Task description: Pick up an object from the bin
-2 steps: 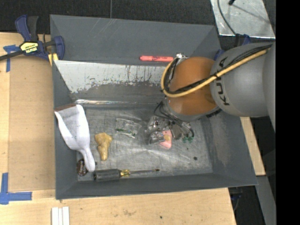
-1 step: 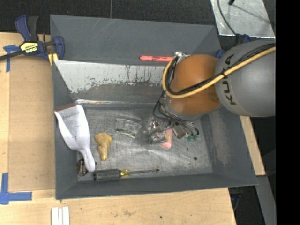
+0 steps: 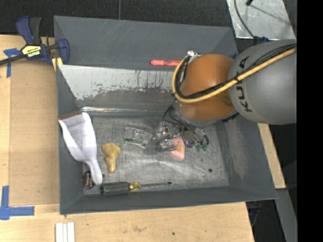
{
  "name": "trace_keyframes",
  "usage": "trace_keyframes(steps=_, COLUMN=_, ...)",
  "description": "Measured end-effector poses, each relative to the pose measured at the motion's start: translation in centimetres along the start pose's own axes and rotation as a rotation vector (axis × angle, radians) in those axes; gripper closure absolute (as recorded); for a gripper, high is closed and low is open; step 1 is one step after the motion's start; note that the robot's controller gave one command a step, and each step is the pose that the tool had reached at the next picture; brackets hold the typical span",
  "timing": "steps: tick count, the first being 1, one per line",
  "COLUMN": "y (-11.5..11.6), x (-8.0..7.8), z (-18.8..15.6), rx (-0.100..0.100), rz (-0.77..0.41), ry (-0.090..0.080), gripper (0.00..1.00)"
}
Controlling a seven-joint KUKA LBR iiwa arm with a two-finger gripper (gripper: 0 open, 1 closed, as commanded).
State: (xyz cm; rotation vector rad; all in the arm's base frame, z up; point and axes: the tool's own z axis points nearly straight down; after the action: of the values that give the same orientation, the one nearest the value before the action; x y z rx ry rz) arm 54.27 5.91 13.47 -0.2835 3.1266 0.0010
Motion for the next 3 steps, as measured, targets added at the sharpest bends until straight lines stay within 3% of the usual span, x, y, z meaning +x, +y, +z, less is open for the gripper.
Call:
trace_keyframes(steps=1, y=0.9, x=-1.8, z=-1.9, rx=0.001, rz=-0.217, ry=-0.001, gripper=1.0)
trace_keyframes(steps=2, y=-0.8, x=-0.3, z=-3.8, rx=0.0, rz=-0.379, ry=0.0, gripper=1.0)
trace_keyframes(steps=3, y=2.0, x=-2.3, z=-3.4, rx=0.003, rz=-0.438, ry=-0.002, gripper=1.0)
